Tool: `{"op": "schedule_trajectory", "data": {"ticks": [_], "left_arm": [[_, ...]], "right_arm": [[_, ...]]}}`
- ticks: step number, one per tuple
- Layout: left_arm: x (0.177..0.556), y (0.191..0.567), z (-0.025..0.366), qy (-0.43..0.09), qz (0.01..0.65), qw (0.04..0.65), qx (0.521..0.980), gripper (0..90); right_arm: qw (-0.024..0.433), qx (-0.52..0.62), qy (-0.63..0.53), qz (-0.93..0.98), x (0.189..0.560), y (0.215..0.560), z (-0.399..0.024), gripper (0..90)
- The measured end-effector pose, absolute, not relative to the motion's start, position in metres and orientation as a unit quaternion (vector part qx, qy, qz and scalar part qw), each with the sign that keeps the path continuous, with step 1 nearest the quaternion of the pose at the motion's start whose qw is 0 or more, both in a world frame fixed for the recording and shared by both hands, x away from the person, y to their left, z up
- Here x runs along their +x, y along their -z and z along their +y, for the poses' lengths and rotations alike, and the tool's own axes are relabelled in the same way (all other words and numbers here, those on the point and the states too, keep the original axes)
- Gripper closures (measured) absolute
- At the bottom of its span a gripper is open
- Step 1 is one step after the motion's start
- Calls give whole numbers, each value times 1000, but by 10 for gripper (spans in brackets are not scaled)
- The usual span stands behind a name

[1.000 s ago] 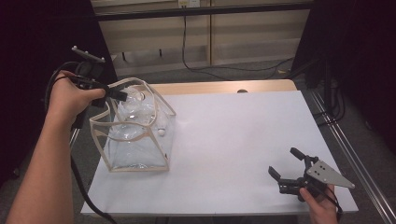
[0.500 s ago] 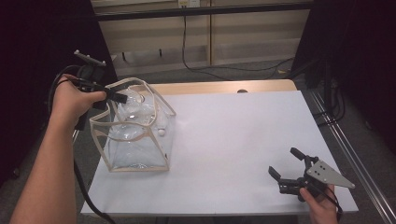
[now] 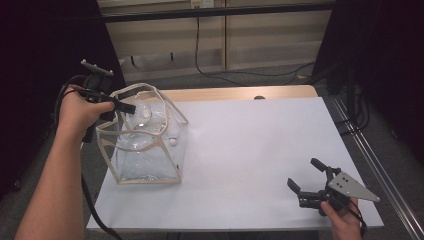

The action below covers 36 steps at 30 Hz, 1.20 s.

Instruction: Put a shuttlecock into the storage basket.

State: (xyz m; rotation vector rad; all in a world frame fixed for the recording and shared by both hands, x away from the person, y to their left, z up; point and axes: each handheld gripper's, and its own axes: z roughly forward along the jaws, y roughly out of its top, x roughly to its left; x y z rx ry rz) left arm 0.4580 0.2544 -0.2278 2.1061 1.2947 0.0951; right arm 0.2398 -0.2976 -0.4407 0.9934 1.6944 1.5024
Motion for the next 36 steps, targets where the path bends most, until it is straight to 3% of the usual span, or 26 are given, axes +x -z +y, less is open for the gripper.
{"op": "schedule_trajectory", "data": {"ticks": [10, 36], "left_arm": [[457, 231, 257, -37, 497, 324, 804, 862], [441, 226, 229, 15, 435, 386, 813, 603]], "right_arm": [[327, 380, -573, 648, 240, 441, -297, 3], [328, 377, -571, 651, 240, 441, -298, 3]]}}
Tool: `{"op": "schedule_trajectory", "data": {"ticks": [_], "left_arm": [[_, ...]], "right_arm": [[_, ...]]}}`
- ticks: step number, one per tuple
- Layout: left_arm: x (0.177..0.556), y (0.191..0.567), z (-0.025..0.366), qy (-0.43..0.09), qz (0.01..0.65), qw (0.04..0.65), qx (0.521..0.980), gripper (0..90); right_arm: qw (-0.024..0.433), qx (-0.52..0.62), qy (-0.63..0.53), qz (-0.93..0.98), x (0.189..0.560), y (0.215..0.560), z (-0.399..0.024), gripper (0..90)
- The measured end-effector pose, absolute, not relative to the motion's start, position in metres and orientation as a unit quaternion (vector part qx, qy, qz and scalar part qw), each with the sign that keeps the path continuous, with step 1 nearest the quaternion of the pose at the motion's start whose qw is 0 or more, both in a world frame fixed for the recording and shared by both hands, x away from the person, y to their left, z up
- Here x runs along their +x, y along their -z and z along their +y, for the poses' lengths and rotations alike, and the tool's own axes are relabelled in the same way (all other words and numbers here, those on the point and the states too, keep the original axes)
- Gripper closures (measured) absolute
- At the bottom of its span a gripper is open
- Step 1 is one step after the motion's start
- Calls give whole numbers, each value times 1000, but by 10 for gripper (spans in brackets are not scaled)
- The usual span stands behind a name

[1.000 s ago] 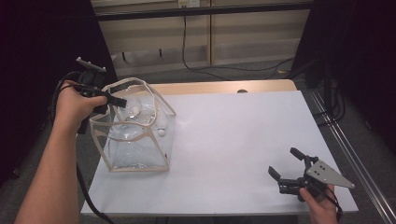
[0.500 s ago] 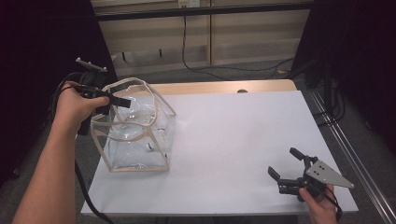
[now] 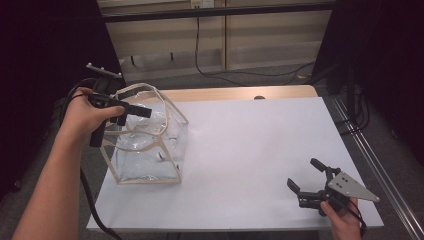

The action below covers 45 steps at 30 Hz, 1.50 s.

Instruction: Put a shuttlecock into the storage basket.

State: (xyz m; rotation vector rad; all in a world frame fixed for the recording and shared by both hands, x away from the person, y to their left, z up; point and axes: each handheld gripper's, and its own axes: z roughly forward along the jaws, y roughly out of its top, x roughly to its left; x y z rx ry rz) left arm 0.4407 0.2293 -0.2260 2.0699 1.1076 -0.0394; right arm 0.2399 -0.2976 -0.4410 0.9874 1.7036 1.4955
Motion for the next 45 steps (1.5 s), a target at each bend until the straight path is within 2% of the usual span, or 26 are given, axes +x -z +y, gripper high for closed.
{"op": "schedule_trajectory", "data": {"ticks": [18, 22, 28, 45], "left_arm": [[429, 229, 207, 50, 376, 412, 828, 351], [427, 229, 203, 57, 367, 412, 832, 319], [425, 230, 200, 66, 356, 421, 832, 286], [414, 230, 183, 82, 326, 432, 837, 267]], "right_arm": [[329, 378, -571, 651, 240, 441, -297, 3], [328, 378, -572, 650, 240, 441, -298, 3], [329, 377, -572, 650, 240, 441, -297, 2], [329, 377, -571, 651, 240, 441, -297, 2]]}}
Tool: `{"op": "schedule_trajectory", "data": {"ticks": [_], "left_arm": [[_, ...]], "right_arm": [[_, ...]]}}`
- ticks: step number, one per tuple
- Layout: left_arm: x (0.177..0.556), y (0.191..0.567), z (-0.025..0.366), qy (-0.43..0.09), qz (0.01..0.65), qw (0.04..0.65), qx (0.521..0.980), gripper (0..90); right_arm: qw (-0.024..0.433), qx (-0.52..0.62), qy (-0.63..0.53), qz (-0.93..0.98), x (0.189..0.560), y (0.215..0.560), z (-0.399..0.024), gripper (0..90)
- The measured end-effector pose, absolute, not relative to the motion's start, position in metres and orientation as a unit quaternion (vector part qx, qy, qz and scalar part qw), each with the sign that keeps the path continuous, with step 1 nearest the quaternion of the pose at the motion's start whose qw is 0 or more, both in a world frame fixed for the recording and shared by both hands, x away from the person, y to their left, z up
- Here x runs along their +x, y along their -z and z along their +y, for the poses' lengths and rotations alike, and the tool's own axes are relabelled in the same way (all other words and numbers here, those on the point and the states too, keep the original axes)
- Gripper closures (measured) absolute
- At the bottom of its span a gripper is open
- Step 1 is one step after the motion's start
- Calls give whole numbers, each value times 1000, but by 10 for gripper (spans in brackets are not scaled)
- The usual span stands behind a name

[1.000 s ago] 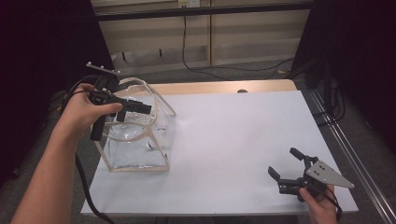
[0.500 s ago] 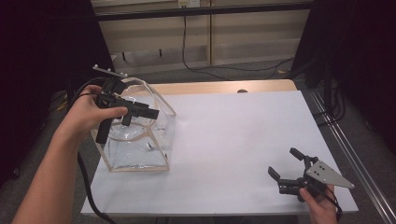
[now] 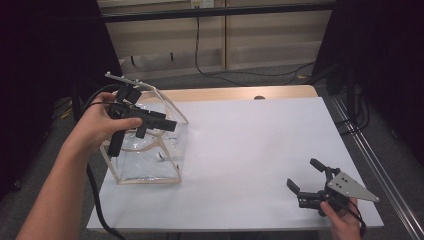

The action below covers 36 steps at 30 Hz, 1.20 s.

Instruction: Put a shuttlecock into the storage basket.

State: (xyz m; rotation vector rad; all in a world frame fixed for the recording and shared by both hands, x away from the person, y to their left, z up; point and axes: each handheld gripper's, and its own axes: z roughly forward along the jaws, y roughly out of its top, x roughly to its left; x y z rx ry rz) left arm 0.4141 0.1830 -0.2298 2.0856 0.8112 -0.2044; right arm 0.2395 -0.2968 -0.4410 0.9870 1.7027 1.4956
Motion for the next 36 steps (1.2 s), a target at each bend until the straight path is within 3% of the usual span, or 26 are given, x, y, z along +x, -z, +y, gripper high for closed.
{"op": "schedule_trajectory", "data": {"ticks": [36], "left_arm": [[391, 245, 156, 111, 264, 461, 840, 188]], "right_arm": [[327, 376, -571, 652, 241, 441, -295, 2]]}}
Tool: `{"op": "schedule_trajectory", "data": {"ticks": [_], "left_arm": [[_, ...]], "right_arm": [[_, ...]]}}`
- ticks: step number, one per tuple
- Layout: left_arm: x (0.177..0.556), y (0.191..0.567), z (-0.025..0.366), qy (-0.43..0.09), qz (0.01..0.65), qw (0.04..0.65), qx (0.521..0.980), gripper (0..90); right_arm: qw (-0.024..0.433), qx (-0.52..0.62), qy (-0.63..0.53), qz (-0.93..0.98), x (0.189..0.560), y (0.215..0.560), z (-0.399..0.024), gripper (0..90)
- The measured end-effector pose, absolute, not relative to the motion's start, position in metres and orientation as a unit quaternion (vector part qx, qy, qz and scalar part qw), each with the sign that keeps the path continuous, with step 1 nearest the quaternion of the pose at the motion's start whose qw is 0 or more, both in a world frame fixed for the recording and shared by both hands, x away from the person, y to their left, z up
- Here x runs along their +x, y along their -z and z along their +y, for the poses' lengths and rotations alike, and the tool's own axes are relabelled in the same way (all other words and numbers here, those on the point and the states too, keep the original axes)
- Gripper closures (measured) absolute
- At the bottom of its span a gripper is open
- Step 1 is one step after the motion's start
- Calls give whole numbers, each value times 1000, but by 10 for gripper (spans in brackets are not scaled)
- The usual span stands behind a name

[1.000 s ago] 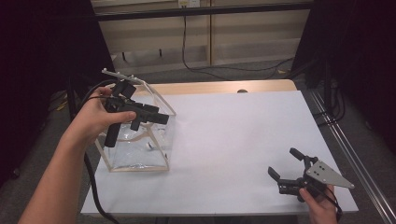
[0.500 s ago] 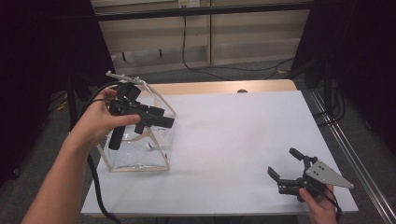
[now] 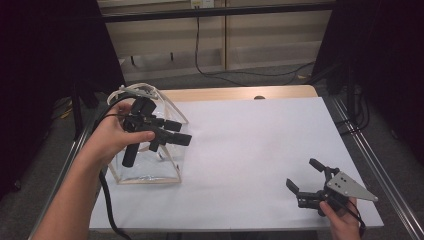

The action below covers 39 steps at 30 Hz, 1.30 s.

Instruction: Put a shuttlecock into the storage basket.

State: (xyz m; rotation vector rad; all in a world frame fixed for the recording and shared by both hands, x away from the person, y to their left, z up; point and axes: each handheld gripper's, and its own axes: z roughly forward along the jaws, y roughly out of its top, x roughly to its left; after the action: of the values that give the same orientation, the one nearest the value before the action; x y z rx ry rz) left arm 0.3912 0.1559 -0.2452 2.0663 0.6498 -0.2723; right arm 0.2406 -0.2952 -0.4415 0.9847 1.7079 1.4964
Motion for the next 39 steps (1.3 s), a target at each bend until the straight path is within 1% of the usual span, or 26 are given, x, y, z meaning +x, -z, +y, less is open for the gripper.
{"op": "schedule_trajectory", "data": {"ticks": [6, 12, 25, 39], "left_arm": [[387, 251, 150, 115, 252, 462, 842, 179], [382, 259, 146, 118, 243, 463, 844, 144], [372, 276, 143, 111, 229, 471, 845, 142], [364, 297, 141, 102, 216, 471, 849, 78]], "right_arm": [[327, 376, -572, 652, 241, 442, -296, 2], [327, 376, -571, 652, 241, 442, -295, 2], [327, 376, -571, 652, 240, 441, -296, 3], [327, 377, -572, 652, 240, 441, -296, 3]]}}
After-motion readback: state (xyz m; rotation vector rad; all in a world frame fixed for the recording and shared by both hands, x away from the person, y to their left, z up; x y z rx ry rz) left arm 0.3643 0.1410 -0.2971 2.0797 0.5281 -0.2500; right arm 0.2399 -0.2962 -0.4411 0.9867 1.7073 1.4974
